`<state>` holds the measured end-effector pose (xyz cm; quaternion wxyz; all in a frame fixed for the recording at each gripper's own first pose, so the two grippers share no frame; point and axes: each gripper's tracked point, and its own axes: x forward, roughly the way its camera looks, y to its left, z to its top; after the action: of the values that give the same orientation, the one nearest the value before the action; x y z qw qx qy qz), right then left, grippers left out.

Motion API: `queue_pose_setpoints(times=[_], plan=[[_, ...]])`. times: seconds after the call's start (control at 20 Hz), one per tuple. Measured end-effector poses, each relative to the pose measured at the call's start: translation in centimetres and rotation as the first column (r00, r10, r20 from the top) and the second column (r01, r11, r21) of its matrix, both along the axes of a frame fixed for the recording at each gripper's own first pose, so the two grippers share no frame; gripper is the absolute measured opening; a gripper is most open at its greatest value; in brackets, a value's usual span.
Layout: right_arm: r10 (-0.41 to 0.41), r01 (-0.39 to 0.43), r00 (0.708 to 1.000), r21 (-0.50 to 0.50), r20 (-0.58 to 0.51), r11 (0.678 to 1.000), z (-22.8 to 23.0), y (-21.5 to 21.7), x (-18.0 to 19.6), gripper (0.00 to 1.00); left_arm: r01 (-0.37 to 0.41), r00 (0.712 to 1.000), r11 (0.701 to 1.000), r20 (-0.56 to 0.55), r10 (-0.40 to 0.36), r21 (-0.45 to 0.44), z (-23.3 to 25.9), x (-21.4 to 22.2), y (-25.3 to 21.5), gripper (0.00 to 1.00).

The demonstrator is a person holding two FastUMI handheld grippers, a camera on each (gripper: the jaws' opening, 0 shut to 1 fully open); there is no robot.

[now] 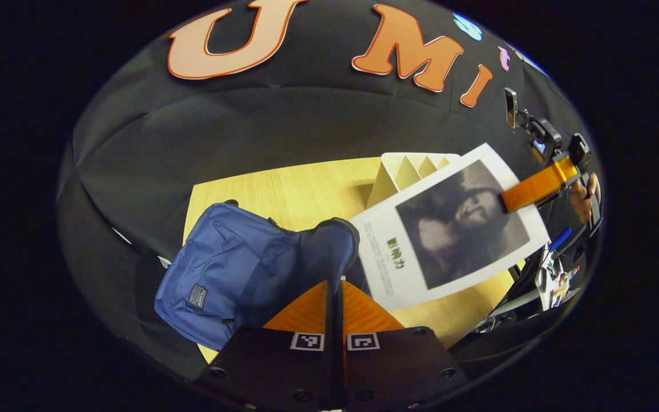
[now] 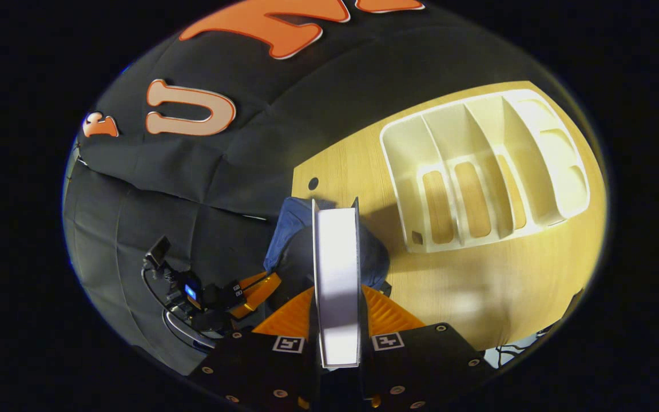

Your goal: Open the schoolbag, grab two books from the bookshelf and put them into the schoolbag.

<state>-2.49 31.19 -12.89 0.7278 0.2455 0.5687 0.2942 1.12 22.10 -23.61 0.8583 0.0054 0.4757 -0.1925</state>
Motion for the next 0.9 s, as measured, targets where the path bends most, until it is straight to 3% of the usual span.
queue_pose_setpoints(times=[0.15,0.9], plan=[[-0.008,0.008,0.999,0.014,-0.038,1.000,-2.1,2.0,-0.5,0.28,0.005,1.000,1.000,0.002,-0.005,0.004,0.1,0.1,-0.1,0.01],[-0.034,0.034,0.999,0.001,0.003,0.999,-6.9,10.5,-2.0,0.28,-0.002,1.000,1.000,0.005,0.002,-0.008,0.5,-0.4,-0.2,0.01]])
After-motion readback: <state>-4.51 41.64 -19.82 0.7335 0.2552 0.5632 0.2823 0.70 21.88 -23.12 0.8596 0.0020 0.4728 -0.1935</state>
